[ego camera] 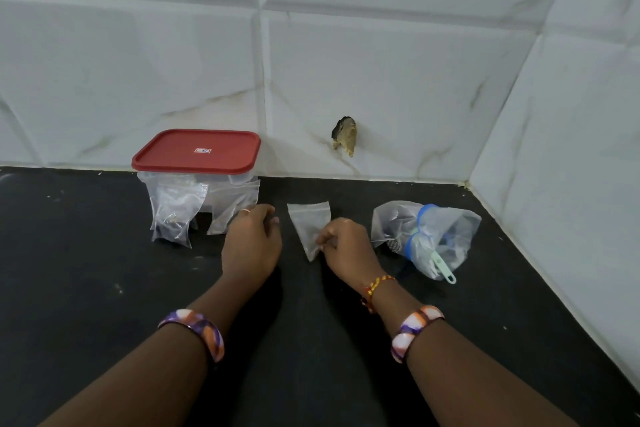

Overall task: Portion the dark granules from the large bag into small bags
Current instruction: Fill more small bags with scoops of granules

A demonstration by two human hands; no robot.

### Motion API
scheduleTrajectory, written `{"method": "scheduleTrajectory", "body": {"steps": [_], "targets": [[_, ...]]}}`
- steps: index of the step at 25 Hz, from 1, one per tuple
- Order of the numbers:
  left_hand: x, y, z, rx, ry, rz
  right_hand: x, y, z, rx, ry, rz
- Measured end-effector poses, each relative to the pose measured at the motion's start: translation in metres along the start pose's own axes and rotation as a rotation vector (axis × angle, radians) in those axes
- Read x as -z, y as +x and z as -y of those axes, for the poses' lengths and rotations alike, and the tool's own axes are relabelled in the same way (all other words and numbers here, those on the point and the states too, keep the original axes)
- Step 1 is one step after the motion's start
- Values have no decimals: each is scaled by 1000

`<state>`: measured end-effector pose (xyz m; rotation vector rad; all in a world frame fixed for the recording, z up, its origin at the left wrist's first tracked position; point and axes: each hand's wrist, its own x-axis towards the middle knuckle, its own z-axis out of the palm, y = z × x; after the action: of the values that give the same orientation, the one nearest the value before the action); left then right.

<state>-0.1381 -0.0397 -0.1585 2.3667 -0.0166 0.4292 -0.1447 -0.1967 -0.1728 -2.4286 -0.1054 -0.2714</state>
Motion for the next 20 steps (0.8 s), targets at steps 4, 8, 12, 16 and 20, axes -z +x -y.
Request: {"method": "scheduleTrajectory", "body": {"steps": [4,8,12,16,20], "targets": [[-2,-21,-25,481,-639,296,33,-55,-18,66,156,86],[9,-43,-40,493,-584,588,57,-92,-29,79,142,116],[15,-57,-49,502,-655,755,67,-107,-32,87,112,144],[9,-73,-50,521,-675,737,63,-118,-32,81,89,55],[2,-85,-49,419,-669,673,43,-128,-17,27,109,-244]]}}
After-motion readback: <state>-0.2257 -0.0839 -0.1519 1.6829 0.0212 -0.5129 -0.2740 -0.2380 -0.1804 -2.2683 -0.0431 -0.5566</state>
